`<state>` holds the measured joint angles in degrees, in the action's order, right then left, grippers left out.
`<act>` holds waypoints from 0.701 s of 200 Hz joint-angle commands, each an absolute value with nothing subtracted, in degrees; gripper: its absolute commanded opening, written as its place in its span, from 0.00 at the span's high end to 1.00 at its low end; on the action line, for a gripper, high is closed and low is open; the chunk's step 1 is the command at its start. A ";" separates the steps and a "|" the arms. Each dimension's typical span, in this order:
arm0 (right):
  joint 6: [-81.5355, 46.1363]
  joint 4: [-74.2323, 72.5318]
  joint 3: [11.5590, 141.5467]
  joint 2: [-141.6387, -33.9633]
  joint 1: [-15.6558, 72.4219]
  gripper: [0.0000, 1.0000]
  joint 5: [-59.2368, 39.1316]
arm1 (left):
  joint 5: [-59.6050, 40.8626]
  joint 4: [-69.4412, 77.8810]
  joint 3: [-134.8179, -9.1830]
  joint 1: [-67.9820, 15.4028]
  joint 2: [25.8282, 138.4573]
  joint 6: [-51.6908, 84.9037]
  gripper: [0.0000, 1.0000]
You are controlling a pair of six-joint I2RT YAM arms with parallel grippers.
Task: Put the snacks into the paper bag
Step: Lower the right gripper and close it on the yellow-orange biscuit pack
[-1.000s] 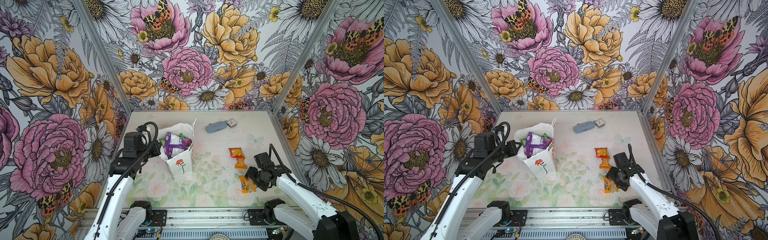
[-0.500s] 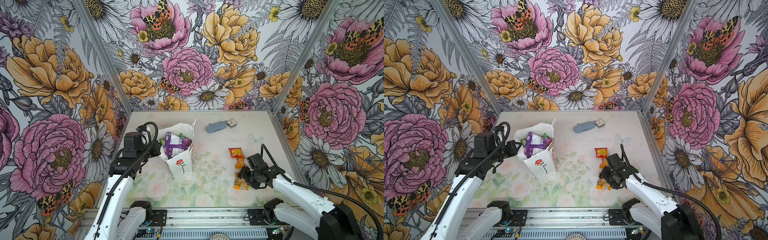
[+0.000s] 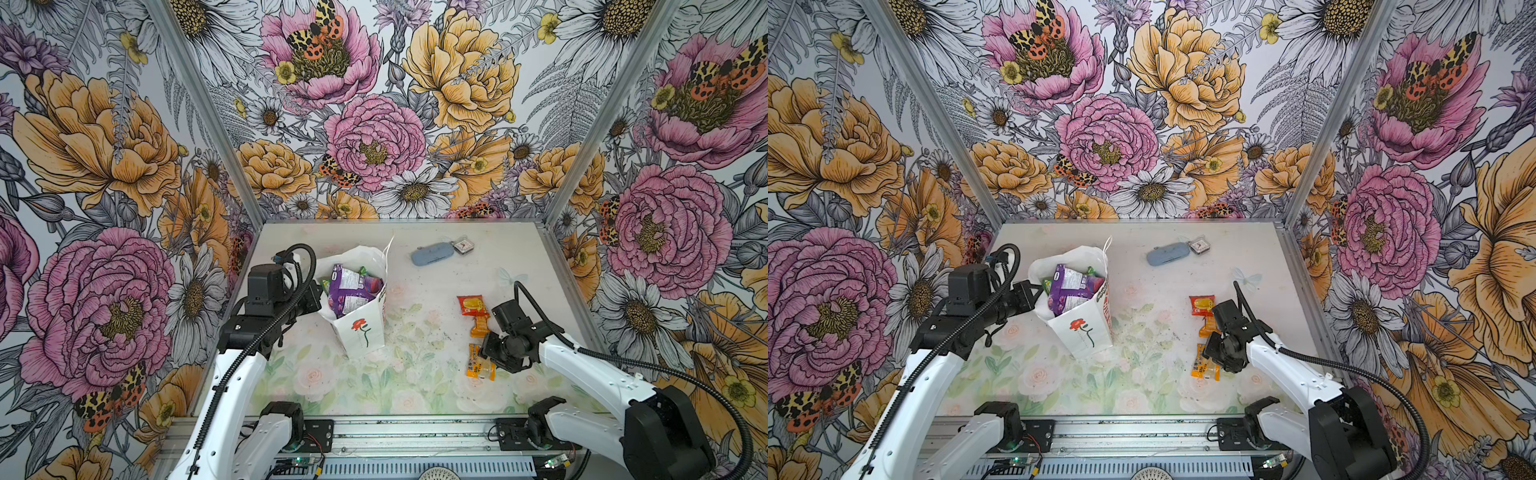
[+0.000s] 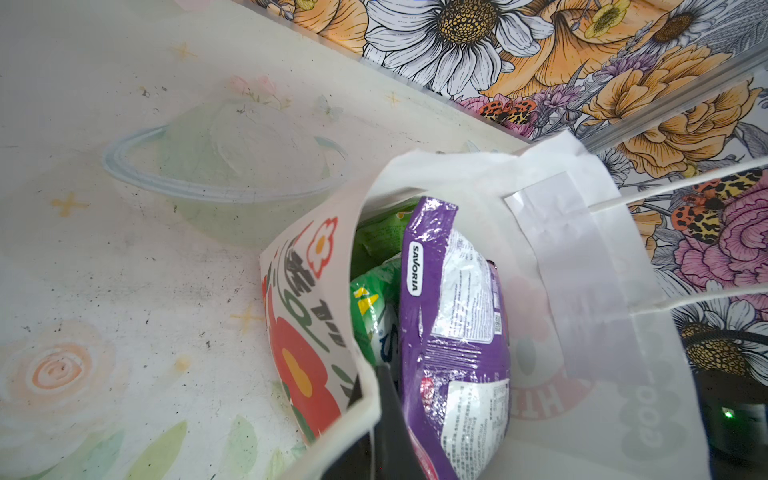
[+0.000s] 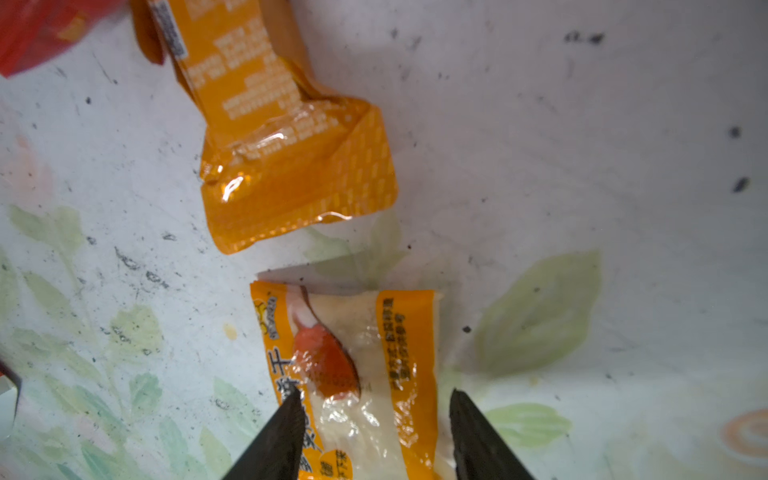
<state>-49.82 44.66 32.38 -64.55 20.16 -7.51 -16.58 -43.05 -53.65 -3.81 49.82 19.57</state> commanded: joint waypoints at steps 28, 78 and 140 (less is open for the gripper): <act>-49.42 44.12 32.19 -65.36 21.52 0.49 -4.12 | -16.65 -37.19 -54.32 -3.03 48.95 19.34 0.97; -49.97 41.84 33.02 -70.40 24.09 0.73 -4.15 | -16.66 -37.18 -54.32 -3.06 48.87 19.39 0.97; -50.19 41.92 34.34 -68.57 25.34 0.92 -3.86 | -17.14 -37.09 -54.23 -2.98 48.96 19.42 0.97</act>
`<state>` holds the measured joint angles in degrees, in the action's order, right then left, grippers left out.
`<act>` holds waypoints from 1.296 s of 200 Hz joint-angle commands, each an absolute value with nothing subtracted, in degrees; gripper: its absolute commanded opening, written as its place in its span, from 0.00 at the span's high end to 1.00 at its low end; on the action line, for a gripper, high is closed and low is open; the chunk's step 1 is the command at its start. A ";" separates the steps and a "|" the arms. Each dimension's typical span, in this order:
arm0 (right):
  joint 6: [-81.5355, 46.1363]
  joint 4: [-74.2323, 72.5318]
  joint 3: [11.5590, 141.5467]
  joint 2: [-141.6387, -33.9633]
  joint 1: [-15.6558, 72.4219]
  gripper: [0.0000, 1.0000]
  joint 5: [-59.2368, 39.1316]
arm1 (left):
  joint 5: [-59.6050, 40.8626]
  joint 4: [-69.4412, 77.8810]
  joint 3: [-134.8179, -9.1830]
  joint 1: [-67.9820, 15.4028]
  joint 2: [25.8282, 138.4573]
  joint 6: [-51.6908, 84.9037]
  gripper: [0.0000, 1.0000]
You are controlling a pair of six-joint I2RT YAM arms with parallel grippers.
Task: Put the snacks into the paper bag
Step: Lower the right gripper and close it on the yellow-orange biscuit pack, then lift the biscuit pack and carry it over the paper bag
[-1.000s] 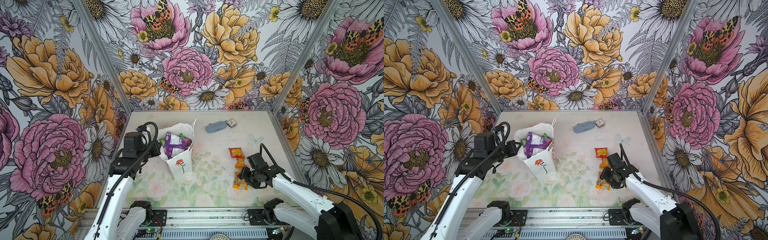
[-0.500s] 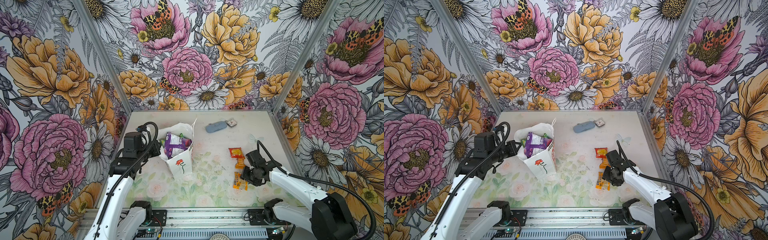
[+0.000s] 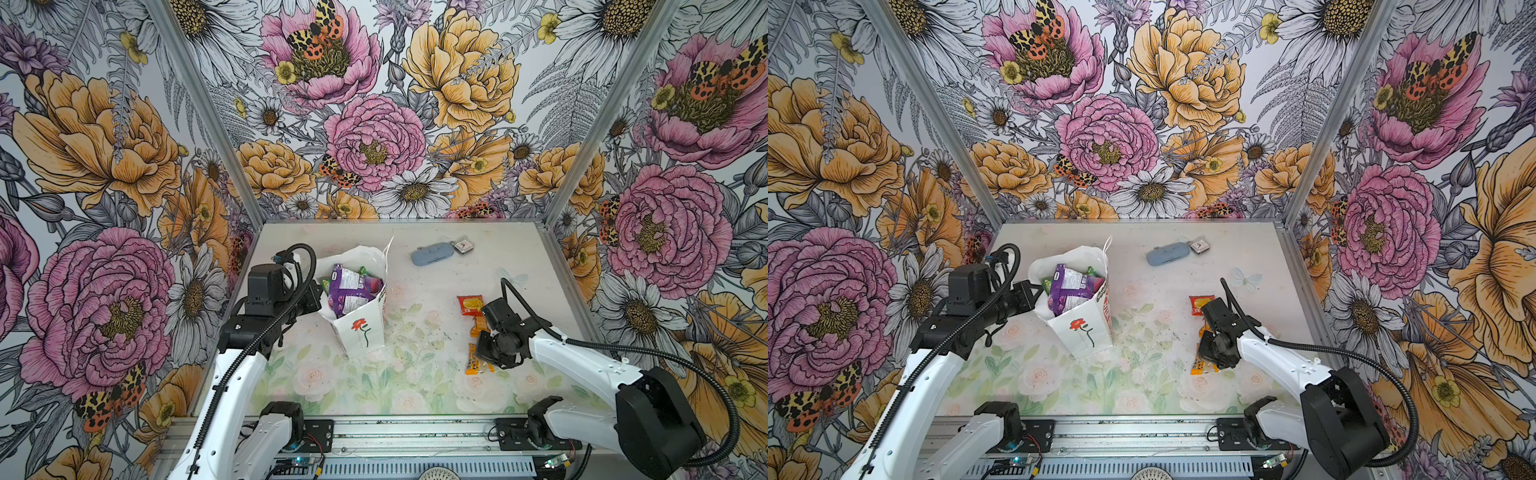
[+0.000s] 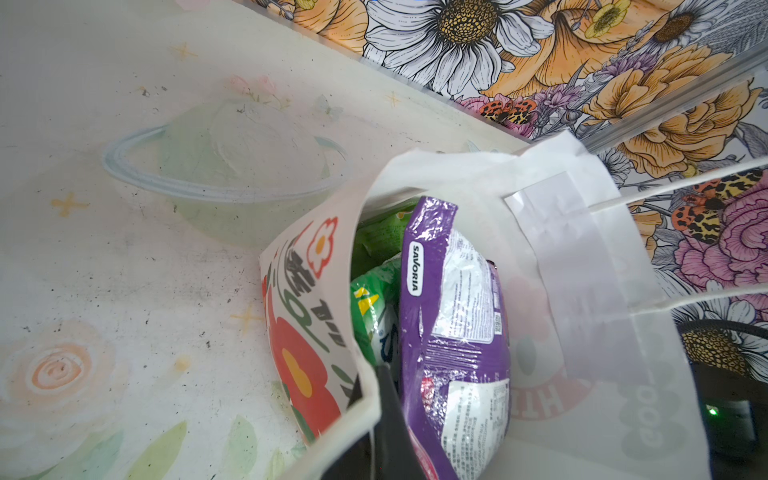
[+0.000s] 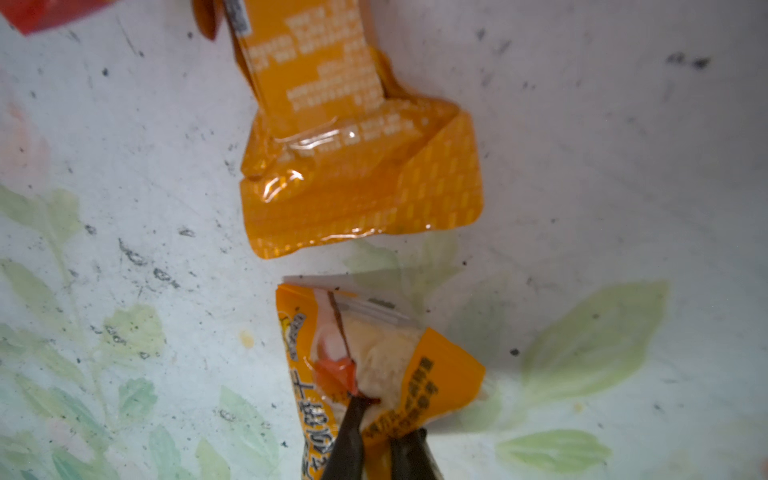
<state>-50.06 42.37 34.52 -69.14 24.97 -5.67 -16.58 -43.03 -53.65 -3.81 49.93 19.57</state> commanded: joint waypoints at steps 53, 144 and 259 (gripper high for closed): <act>-50.67 42.84 35.55 -64.72 25.31 0.98 -3.96 | -17.28 -37.05 -54.25 -2.97 48.87 19.46 0.96; -47.74 47.96 43.21 -61.84 25.14 0.97 -1.05 | -17.44 -37.00 -54.14 -2.94 48.69 19.52 0.96; -43.84 50.19 72.76 -69.47 27.36 0.96 1.03 | -18.03 -36.96 -53.96 -3.05 48.34 19.69 0.96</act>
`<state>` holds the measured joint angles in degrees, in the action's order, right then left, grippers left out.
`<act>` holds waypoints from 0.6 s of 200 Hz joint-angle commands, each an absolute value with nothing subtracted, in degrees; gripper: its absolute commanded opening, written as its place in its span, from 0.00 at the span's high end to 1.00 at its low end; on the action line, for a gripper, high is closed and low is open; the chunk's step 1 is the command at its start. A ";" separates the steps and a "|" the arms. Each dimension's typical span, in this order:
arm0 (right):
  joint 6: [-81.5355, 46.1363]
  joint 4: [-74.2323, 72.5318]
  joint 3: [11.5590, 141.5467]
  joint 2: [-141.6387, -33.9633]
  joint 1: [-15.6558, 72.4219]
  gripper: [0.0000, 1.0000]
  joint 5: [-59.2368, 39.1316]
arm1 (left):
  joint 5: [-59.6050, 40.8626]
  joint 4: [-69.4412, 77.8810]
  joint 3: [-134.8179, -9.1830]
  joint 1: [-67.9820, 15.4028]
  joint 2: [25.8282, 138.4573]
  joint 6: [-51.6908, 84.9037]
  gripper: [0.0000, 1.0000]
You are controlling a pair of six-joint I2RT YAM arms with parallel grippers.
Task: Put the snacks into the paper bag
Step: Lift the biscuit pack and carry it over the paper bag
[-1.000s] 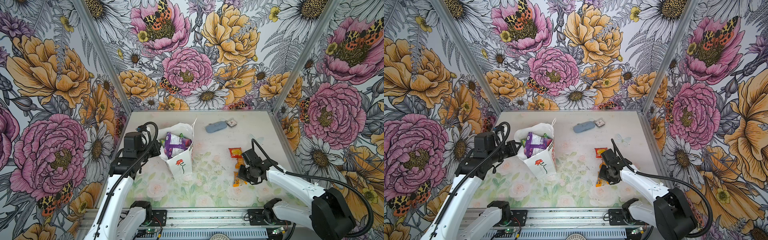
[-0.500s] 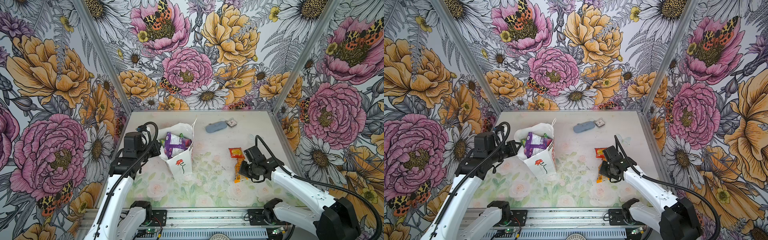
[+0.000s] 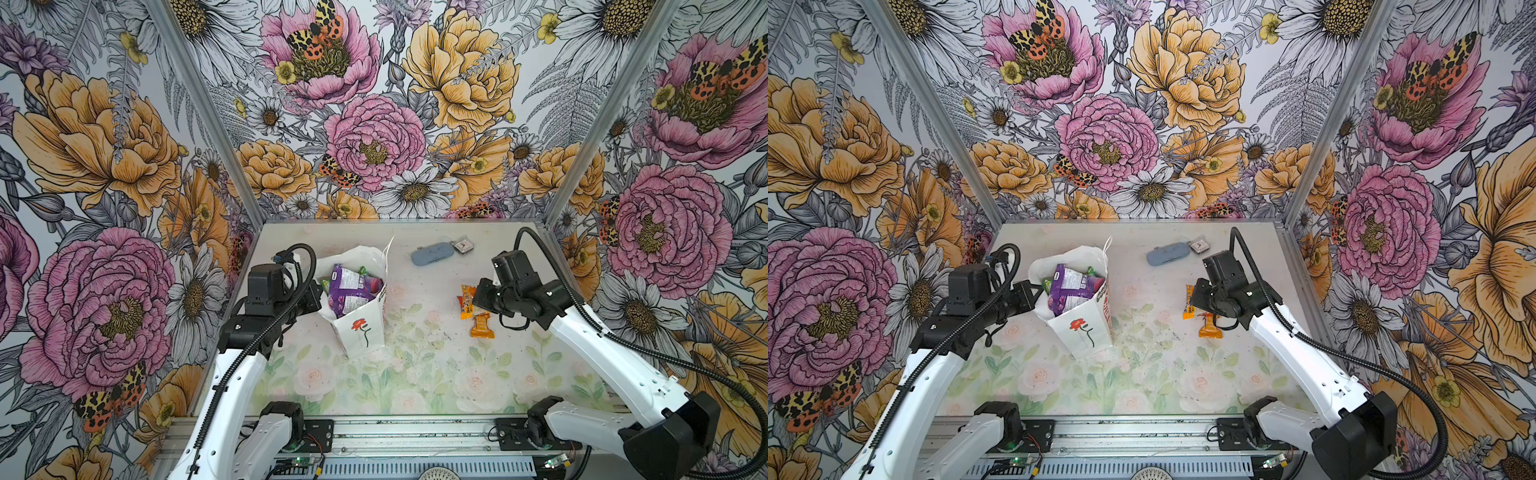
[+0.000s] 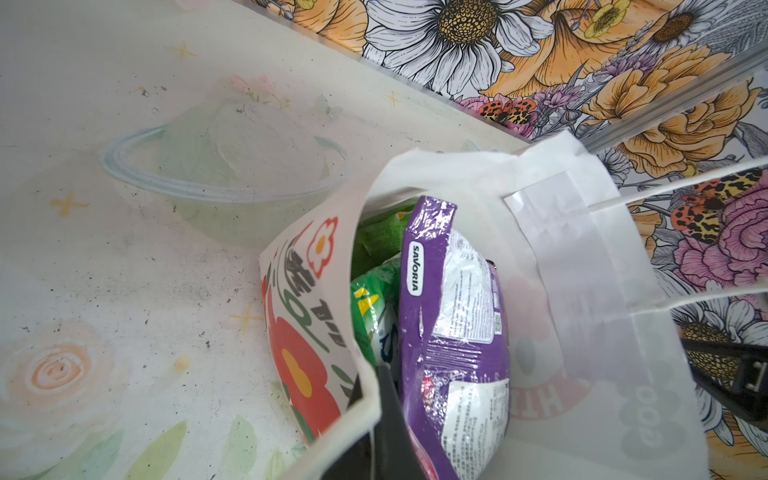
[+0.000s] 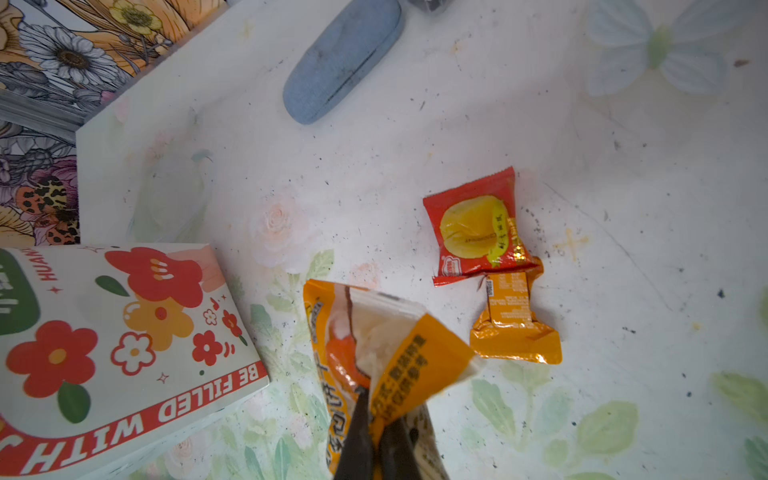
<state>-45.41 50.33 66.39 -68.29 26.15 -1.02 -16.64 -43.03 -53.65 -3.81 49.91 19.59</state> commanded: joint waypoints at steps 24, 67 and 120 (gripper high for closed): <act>-43.08 50.27 79.08 -71.28 28.62 0.96 1.02 | -18.14 -37.00 -54.02 -3.04 48.62 19.73 0.96; -41.10 50.33 91.54 -76.54 34.04 0.96 0.97 | -17.94 -37.00 -53.96 -3.01 48.34 19.69 0.96; -39.06 51.16 104.91 -84.17 40.55 0.96 1.32 | -18.01 -36.94 -53.96 -2.96 48.54 19.69 0.96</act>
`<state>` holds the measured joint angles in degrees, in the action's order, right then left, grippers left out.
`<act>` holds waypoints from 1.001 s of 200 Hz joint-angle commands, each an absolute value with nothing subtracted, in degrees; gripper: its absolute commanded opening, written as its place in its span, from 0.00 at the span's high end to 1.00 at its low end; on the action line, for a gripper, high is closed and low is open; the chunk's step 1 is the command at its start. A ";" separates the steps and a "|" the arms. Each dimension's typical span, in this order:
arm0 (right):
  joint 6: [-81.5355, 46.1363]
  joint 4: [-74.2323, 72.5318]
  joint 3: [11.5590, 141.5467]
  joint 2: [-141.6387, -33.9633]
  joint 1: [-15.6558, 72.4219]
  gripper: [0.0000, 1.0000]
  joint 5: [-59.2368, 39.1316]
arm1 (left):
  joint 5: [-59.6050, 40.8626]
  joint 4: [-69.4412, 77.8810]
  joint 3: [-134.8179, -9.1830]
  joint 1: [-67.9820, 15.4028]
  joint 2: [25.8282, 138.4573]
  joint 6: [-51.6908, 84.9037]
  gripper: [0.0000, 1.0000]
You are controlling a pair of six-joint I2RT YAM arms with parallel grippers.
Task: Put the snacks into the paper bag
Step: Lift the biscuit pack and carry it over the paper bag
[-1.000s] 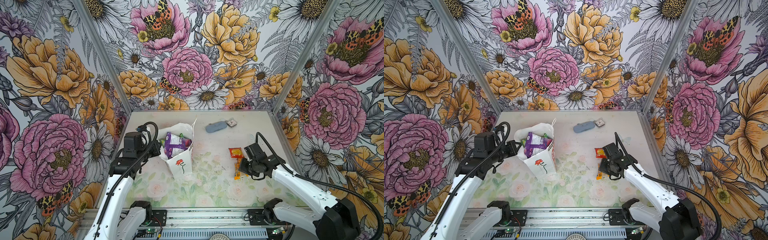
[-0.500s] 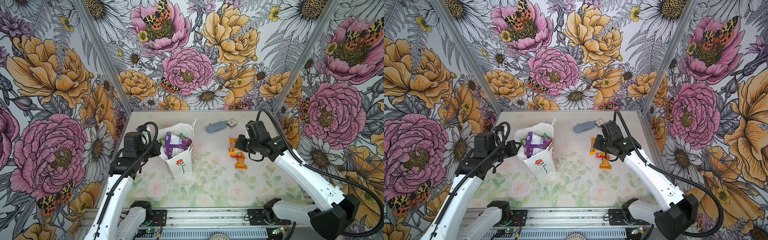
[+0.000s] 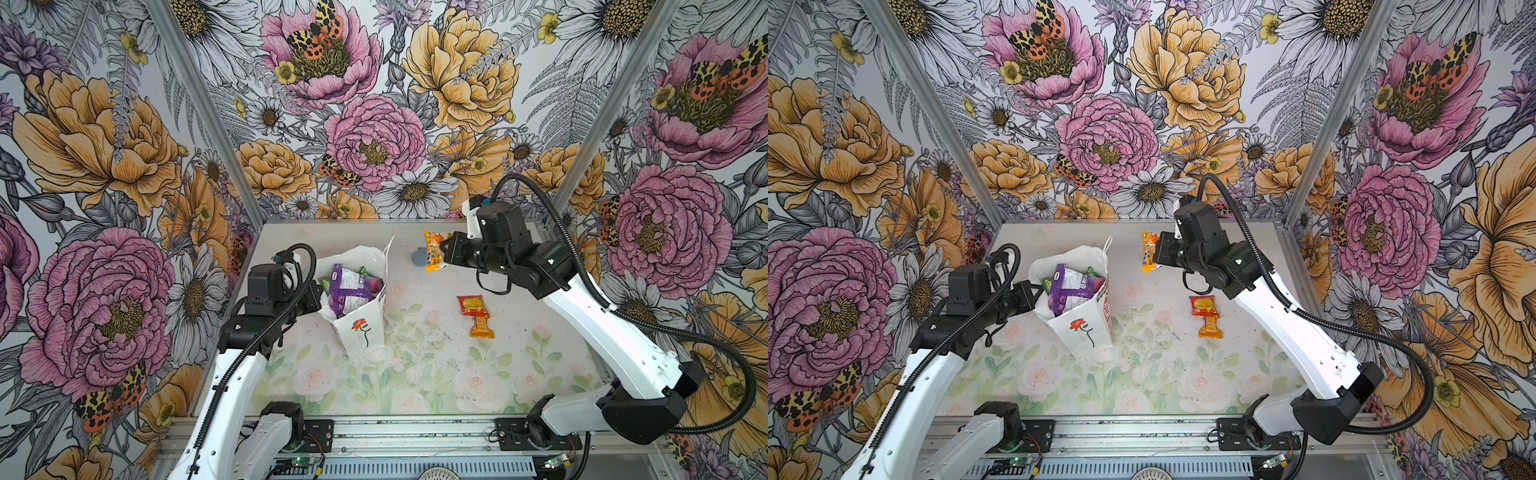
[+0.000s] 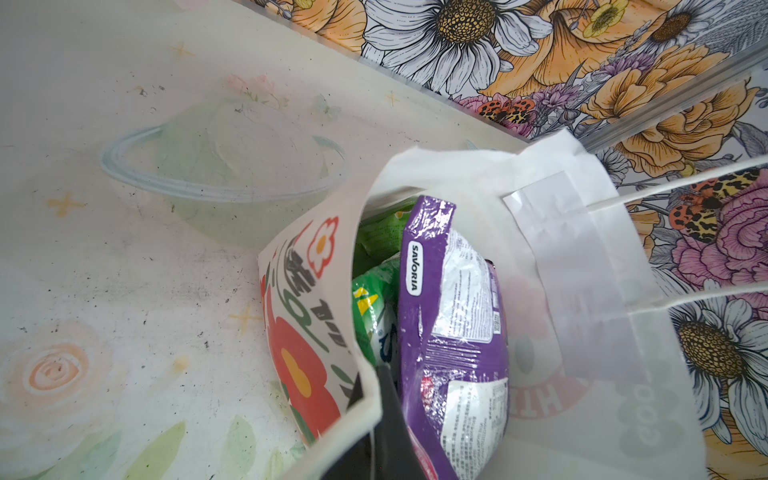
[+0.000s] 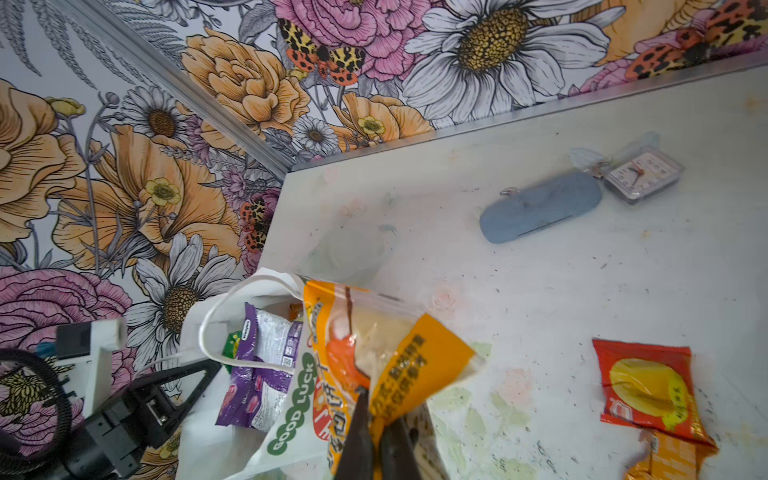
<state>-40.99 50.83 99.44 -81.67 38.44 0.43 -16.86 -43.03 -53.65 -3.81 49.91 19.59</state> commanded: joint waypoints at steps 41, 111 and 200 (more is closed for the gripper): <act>-37.98 51.42 113.73 -89.45 45.13 0.96 1.58 | -17.88 -37.00 -54.05 -2.96 48.38 19.69 0.96; -36.74 52.35 125.61 -100.59 52.35 0.96 0.64 | -17.88 -37.00 -53.96 -2.94 48.08 19.68 0.96; -36.07 57.04 136.50 -113.83 56.11 0.96 0.97 | -18.02 -36.93 -54.05 -2.81 47.81 19.69 0.96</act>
<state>-36.93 55.94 134.26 -112.71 55.59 0.40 -17.15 -43.03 -53.65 -3.51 49.91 19.59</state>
